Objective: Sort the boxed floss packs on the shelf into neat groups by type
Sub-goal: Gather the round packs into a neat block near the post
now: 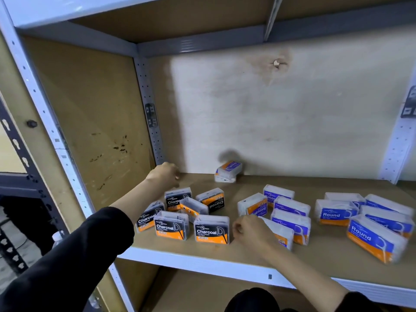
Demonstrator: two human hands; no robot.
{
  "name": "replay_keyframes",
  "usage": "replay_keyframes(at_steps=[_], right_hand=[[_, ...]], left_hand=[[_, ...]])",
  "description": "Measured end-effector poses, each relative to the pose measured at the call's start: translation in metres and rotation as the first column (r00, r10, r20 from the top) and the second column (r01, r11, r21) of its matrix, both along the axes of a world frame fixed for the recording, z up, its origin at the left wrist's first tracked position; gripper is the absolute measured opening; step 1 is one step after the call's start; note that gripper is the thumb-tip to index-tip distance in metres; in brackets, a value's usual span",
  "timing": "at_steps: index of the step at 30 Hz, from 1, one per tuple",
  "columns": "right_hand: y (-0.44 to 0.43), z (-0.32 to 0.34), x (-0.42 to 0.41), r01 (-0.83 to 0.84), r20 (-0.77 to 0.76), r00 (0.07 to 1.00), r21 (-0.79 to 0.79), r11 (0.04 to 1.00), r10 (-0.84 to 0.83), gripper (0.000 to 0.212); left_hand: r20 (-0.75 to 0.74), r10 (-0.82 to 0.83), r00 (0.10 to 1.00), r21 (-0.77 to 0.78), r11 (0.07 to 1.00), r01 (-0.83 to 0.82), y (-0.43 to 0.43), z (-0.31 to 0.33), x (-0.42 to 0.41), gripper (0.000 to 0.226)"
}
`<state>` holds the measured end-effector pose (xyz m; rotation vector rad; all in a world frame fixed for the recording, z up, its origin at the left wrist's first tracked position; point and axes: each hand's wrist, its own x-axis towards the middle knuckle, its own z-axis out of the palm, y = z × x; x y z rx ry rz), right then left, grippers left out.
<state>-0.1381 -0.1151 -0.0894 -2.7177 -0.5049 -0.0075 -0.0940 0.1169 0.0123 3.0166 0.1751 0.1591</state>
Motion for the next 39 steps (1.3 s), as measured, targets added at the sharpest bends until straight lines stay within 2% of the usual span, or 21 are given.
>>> replay_keyframes(at_steps=[5, 8, 12, 15, 19, 24, 27, 30, 36, 39], right_hand=[[-0.001, 0.034, 0.021, 0.036, 0.082, 0.996, 0.001, 0.999, -0.036, 0.026], [0.001, 0.045, 0.044, 0.068, 0.069, 0.995, 0.013, 0.998, -0.069, 0.021], [0.003, 0.048, 0.083, 0.09, 0.048, 0.995, 0.032, 0.995, -0.091, 0.029], [0.004, 0.05, 0.109, 0.08, 0.085, 0.993, 0.034, 0.996, -0.083, 0.017], [0.004, 0.044, 0.141, 0.069, 0.117, 0.99, 0.033, 0.997, -0.073, 0.025], [0.005, 0.031, 0.184, 0.145, 0.012, 0.989, 0.174, 0.974, -0.149, 0.019], [0.009, 0.023, 0.213, 0.288, -0.092, 0.958, 0.314, 0.905, -0.273, 0.035], [0.015, 0.015, 0.236, 0.387, -0.184, 0.922, 0.428, 0.817, -0.341, 0.018], [0.024, 0.0, 0.276, 0.562, -0.413, 0.827, 0.577, 0.593, -0.381, 0.051], [0.027, -0.002, 0.283, 0.608, -0.491, 0.793, 0.605, 0.515, -0.36, 0.055]], left_hand=[[0.017, -0.081, 0.997, -0.004, 0.997, 0.081, -0.022, 0.009, 0.02, 0.033], [0.013, -0.117, 0.993, 0.013, 0.993, 0.117, -0.034, 0.01, 0.034, 0.034], [-0.009, -0.149, 0.989, 0.039, 0.988, 0.149, -0.046, 0.004, 0.057, 0.035], [-0.022, -0.159, 0.987, 0.044, 0.986, 0.16, -0.053, -0.003, 0.076, 0.035], [-0.056, -0.16, 0.986, 0.043, 0.986, 0.162, -0.06, -0.014, 0.104, 0.036], [-0.083, -0.143, 0.986, 0.015, 0.989, 0.145, -0.063, -0.032, 0.143, 0.034], [-0.084, -0.12, 0.989, -0.033, 0.992, 0.118, -0.062, -0.047, 0.168, 0.032], [-0.075, -0.109, 0.991, -0.072, 0.992, 0.104, -0.063, -0.063, 0.19, 0.032], [-0.027, -0.109, 0.994, -0.155, 0.983, 0.103, -0.069, -0.084, 0.221, 0.04], [-0.016, -0.137, 0.99, -0.189, 0.973, 0.132, -0.07, -0.091, 0.226, 0.044]])
